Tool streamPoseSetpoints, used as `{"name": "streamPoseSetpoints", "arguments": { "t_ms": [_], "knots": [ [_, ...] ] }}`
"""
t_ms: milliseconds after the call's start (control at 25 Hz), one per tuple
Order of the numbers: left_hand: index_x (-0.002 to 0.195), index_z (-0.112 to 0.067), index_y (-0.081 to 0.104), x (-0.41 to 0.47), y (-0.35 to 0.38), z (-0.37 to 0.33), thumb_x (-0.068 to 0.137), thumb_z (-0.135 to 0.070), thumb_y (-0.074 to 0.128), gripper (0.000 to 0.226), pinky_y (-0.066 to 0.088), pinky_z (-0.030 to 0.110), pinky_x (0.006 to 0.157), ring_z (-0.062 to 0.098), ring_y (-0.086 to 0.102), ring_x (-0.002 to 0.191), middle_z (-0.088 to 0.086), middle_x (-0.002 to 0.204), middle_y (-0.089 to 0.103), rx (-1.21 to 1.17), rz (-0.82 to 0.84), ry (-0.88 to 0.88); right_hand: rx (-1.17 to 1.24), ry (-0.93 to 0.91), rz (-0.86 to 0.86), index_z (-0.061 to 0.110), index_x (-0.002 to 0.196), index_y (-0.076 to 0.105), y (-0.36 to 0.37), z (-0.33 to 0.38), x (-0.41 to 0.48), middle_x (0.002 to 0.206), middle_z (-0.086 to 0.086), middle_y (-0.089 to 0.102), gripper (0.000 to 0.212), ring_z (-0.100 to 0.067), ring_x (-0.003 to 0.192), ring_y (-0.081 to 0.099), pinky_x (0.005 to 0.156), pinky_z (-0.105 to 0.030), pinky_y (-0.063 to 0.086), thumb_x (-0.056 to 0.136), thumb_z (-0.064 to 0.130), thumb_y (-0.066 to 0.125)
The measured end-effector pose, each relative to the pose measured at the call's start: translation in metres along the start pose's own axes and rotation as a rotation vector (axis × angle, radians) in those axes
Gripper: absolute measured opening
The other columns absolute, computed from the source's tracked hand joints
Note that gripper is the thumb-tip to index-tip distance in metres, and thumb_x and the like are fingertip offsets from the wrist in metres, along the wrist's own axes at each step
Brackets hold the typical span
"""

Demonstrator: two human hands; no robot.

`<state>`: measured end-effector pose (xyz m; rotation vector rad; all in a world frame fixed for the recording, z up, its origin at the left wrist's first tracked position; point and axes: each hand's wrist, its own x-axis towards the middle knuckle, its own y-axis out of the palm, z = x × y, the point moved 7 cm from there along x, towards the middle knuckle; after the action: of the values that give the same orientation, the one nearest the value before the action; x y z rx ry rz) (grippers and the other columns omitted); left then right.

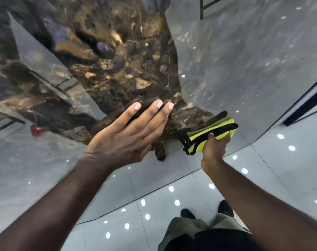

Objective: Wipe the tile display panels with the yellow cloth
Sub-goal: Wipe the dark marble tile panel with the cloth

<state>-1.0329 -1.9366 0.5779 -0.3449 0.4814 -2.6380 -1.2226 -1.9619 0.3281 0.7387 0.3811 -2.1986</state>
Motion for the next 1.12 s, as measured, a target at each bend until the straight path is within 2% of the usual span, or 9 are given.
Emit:
{"name": "streamPoseSetpoints", "arguments": {
  "t_ms": [80, 240, 480, 640, 720, 800, 880, 1000, 1120],
  "knots": [
    [0.167, -0.004, 0.037, 0.0, 0.001, 0.002, 0.104, -0.045, 0.05, 0.076, 0.024, 0.049, 0.13, 0.026, 0.034, 0.16, 0.011, 0.176, 0.031, 0.003, 0.003, -0.007, -0.015, -0.111, -0.035, 0.039, 0.166, 0.013, -0.001, 0.008, 0.004, 0.161, -0.007, 0.048, 0.07, -0.036, 0.133, 0.058, 0.108, -0.043, 0.047, 0.11, 0.02, 0.05],
    [0.168, -0.003, 0.034, -0.001, 0.001, -0.002, 0.103, -0.047, 0.05, 0.08, 0.024, 0.05, 0.131, 0.028, 0.032, 0.161, 0.014, 0.177, 0.028, 0.02, -0.002, -0.001, -0.001, -0.011, -0.047, 0.034, 0.166, 0.017, -0.005, 0.01, 0.004, 0.143, -0.008, 0.058, 0.069, -0.029, 0.115, 0.06, 0.103, -0.045, 0.05, 0.108, 0.017, 0.051],
    [0.171, -0.004, 0.025, -0.002, -0.001, 0.002, 0.102, -0.044, 0.051, 0.084, 0.011, 0.051, 0.135, 0.028, 0.022, 0.165, 0.013, 0.18, 0.018, -0.084, 0.011, -0.049, 0.015, -0.275, -0.129, 0.023, 0.16, 0.03, -0.02, 0.091, -0.018, 0.146, -0.014, 0.054, 0.065, -0.034, 0.131, 0.057, 0.111, -0.047, 0.048, 0.103, 0.013, 0.058],
    [0.171, -0.004, 0.027, 0.009, -0.022, 0.024, 0.099, -0.039, 0.054, 0.084, 0.007, 0.05, 0.137, 0.025, 0.018, 0.166, 0.007, 0.18, 0.02, -0.283, -0.077, -0.382, -0.071, -0.948, -0.111, 0.008, 0.161, 0.029, -0.027, 0.181, -0.075, 0.157, -0.012, 0.038, 0.066, -0.015, 0.143, 0.032, 0.124, -0.029, 0.023, 0.104, 0.018, 0.059],
    [0.171, -0.004, 0.024, 0.018, -0.028, 0.033, 0.1, -0.039, 0.054, 0.084, 0.004, 0.053, 0.137, 0.027, 0.014, 0.167, 0.009, 0.181, 0.015, -0.315, -0.079, -0.431, -0.08, -0.974, -0.145, 0.008, 0.16, 0.031, -0.038, 0.206, -0.07, 0.155, -0.009, 0.036, 0.063, -0.013, 0.142, 0.032, 0.121, -0.02, 0.022, 0.104, 0.013, 0.059],
    [0.171, -0.006, 0.024, 0.022, -0.032, 0.042, 0.101, -0.041, 0.056, 0.085, 0.002, 0.055, 0.136, 0.029, 0.01, 0.168, 0.011, 0.182, 0.01, -0.318, -0.091, -0.45, 0.023, -0.747, -0.171, 0.013, 0.162, 0.03, -0.046, 0.216, -0.064, 0.154, -0.01, 0.037, 0.064, -0.027, 0.146, 0.037, 0.125, -0.033, 0.027, 0.105, 0.017, 0.058],
    [0.171, -0.005, 0.023, 0.026, -0.031, 0.048, 0.1, -0.041, 0.057, 0.086, 0.002, 0.055, 0.136, 0.029, 0.009, 0.168, 0.011, 0.182, 0.009, -0.306, -0.094, -0.44, -0.061, -1.027, -0.164, 0.013, 0.16, 0.031, -0.039, 0.234, -0.103, 0.157, -0.006, 0.038, 0.064, -0.028, 0.147, 0.035, 0.126, -0.041, 0.026, 0.103, 0.017, 0.059],
    [0.171, -0.004, 0.023, 0.032, -0.028, 0.049, 0.1, -0.039, 0.057, 0.086, -0.001, 0.055, 0.136, 0.03, 0.009, 0.168, 0.012, 0.182, 0.007, -0.289, -0.114, -0.416, -0.2, -1.416, -0.131, 0.012, 0.161, 0.033, -0.029, 0.24, -0.126, 0.154, -0.009, 0.039, 0.063, -0.022, 0.142, 0.035, 0.123, -0.035, 0.027, 0.103, 0.011, 0.06],
    [0.17, -0.003, 0.025, 0.042, -0.026, 0.045, 0.1, -0.038, 0.058, 0.085, -0.002, 0.054, 0.136, 0.03, 0.012, 0.168, 0.013, 0.182, 0.01, -0.297, -0.132, -0.424, -0.016, -0.887, -0.201, 0.018, 0.164, 0.029, -0.05, 0.239, -0.067, 0.16, -0.009, 0.037, 0.065, -0.026, 0.148, 0.035, 0.126, -0.041, 0.028, 0.105, 0.018, 0.056]
  ]
}}
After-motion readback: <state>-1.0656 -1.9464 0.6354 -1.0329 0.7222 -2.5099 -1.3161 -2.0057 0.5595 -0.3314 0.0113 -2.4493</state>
